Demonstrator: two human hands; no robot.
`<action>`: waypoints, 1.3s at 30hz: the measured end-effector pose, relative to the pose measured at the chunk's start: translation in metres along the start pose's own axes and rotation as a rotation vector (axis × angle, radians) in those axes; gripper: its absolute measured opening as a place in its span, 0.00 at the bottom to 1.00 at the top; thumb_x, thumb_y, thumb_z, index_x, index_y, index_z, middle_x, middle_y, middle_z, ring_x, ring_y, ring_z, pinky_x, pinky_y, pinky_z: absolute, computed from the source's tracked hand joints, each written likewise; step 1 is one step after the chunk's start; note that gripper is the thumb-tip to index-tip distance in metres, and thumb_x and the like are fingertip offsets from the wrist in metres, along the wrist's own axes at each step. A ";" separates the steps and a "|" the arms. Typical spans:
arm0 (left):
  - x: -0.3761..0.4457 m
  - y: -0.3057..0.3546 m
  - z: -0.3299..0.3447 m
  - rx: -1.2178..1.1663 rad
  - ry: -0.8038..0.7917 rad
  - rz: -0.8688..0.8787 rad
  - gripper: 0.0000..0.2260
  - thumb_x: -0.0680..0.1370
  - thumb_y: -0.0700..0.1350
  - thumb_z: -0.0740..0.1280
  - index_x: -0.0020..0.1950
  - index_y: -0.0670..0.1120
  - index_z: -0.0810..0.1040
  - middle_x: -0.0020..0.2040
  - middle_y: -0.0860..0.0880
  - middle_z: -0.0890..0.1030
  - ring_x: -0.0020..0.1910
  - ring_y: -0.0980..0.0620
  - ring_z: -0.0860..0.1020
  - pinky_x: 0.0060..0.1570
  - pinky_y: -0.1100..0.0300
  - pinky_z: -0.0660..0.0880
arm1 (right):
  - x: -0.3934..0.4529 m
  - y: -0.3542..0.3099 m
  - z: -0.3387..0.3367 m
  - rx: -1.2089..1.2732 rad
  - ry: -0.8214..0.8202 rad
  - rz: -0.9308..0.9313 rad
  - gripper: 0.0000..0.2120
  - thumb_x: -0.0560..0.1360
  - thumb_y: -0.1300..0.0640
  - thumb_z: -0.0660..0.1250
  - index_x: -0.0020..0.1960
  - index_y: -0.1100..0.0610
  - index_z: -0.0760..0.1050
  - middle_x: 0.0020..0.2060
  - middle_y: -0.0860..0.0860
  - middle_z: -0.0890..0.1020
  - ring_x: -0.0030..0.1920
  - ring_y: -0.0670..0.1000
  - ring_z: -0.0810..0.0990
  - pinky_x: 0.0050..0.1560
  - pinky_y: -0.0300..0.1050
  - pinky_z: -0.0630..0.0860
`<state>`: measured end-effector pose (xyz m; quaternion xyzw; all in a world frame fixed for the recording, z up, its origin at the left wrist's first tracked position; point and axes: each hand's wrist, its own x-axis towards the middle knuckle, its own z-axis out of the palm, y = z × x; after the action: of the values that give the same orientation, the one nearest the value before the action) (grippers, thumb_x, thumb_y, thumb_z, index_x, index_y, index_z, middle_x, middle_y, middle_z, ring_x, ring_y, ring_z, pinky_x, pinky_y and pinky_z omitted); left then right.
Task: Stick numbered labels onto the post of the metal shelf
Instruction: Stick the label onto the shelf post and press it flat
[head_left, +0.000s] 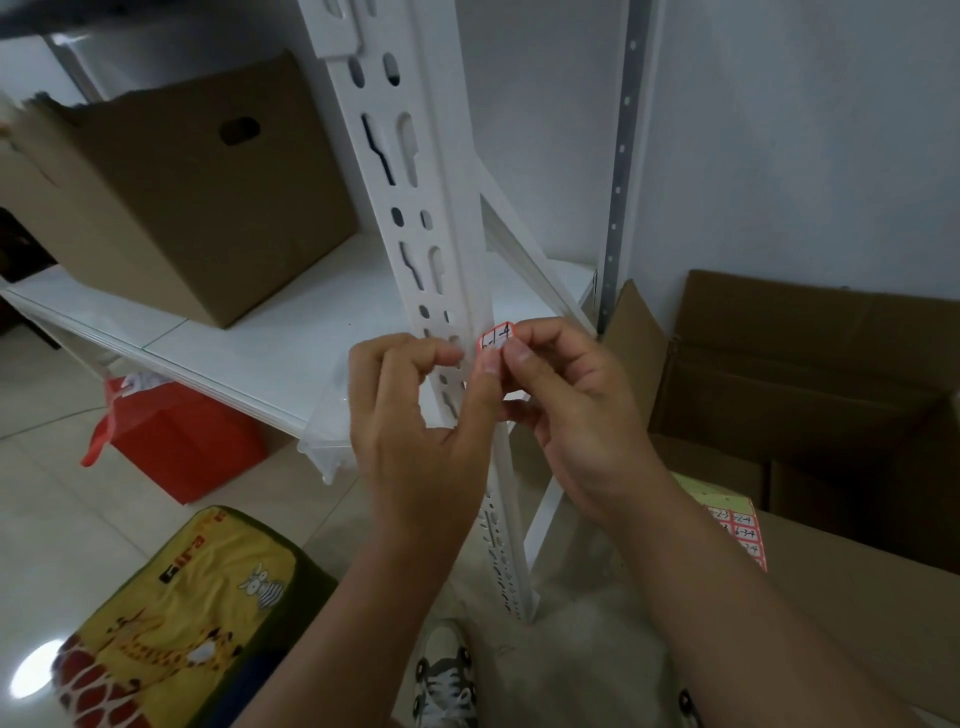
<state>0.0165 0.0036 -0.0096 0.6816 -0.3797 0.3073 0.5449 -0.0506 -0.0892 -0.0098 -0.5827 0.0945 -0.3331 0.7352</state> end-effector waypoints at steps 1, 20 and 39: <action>0.000 0.000 0.000 0.006 -0.010 0.017 0.11 0.76 0.45 0.67 0.43 0.37 0.78 0.43 0.45 0.75 0.44 0.56 0.72 0.45 0.71 0.70 | 0.000 0.001 0.001 -0.005 0.002 -0.001 0.05 0.78 0.60 0.63 0.48 0.57 0.77 0.41 0.52 0.83 0.42 0.52 0.81 0.45 0.51 0.79; 0.000 0.003 0.008 0.022 -0.018 0.013 0.07 0.77 0.41 0.67 0.43 0.38 0.79 0.42 0.50 0.75 0.40 0.55 0.74 0.42 0.70 0.72 | 0.000 0.001 0.004 0.082 0.045 0.005 0.05 0.79 0.61 0.63 0.48 0.58 0.78 0.42 0.55 0.83 0.44 0.55 0.82 0.44 0.48 0.80; -0.001 0.009 0.012 0.048 0.014 -0.051 0.07 0.76 0.42 0.66 0.40 0.40 0.75 0.39 0.46 0.74 0.36 0.49 0.74 0.36 0.65 0.70 | 0.002 0.000 0.017 -0.124 0.207 -0.073 0.05 0.78 0.60 0.65 0.45 0.56 0.78 0.37 0.48 0.84 0.40 0.47 0.84 0.41 0.41 0.80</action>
<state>0.0085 -0.0096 -0.0081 0.7016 -0.3511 0.3071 0.5387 -0.0399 -0.0770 -0.0036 -0.5927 0.1691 -0.4115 0.6714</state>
